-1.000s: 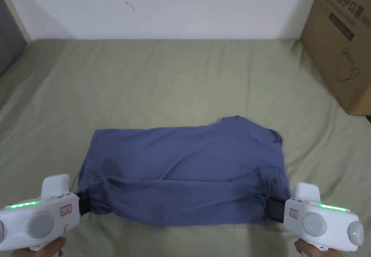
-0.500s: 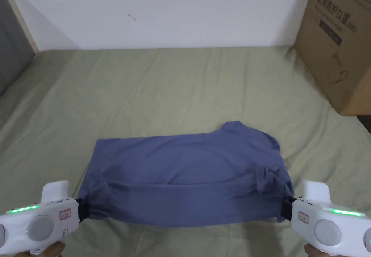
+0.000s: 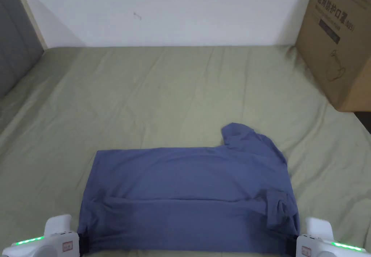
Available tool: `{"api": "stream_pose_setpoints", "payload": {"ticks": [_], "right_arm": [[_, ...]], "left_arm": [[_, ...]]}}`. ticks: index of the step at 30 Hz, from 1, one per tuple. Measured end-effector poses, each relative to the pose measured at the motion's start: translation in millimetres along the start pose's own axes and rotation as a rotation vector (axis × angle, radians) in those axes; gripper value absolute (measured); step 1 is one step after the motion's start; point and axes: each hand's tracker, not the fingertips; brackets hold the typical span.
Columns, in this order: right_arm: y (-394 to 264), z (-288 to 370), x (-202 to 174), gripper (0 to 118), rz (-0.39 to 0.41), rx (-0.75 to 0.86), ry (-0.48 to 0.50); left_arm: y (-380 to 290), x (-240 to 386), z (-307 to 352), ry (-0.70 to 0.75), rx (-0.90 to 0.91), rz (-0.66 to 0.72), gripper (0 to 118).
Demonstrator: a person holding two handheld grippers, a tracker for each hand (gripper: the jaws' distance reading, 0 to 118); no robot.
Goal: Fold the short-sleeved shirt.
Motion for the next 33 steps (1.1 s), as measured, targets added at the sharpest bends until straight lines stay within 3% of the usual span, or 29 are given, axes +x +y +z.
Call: {"api": "stream_pose_setpoints", "payload": {"ticks": [2, 3, 4, 5, 6, 7, 16, 23, 25, 26, 27, 28, 29, 33], "right_arm": [[6, 11, -3, 13, 0.007, 0.005, -0.001], [9, 18, -5, 22, 0.012, 0.02, 0.0], [12, 25, -7, 42, 0.012, 0.041, 0.004], [19, 36, -9, 68, 0.017, 0.072, 0.004], [27, 48, -11, 86, 0.024, 0.12, 0.024], [33, 59, -13, 94, 0.023, 0.162, 0.037], [95, 191, -59, 97, 0.1, 0.652, 0.117], [105, 227, -79, 97, 0.168, 0.902, 0.049], [102, 231, -85, 87, 0.174, 0.912, 0.038], [101, 233, -88, 64, 0.173, 0.919, 0.035], [101, 233, -89, 41, 0.173, 0.923, 0.036], [101, 232, -90, 14, 0.172, 0.926, 0.033], [96, 238, -99, 0, 0.172, 0.933, 0.025], [96, 238, -103, 0, 0.189, 0.933, 0.038]], "left_arm": [[6, 2, 4, -0.001, -0.007, 0.025, 10], [8, 1, 7, -0.013, -0.007, 0.032, 16], [10, 2, 12, -0.022, -0.006, 0.04, 27], [13, 2, 21, -0.043, 0.014, 0.061, 52], [15, 4, 31, -0.078, 0.064, 0.084, 70], [18, 7, 42, -0.096, 0.105, 0.094, 79], [66, 73, 166, -0.163, 0.605, -0.068, 83], [70, 116, 208, -0.119, 0.889, -0.17, 82], [68, 122, 210, -0.116, 0.914, -0.185, 80], [65, 124, 211, -0.125, 0.922, -0.188, 72], [63, 125, 212, -0.146, 0.94, -0.205, 57], [62, 127, 211, -0.152, 0.944, -0.213, 33], [62, 129, 210, -0.156, 0.939, -0.221, 0], [65, 134, 201, -0.168, 0.905, -0.264, 0]]}}
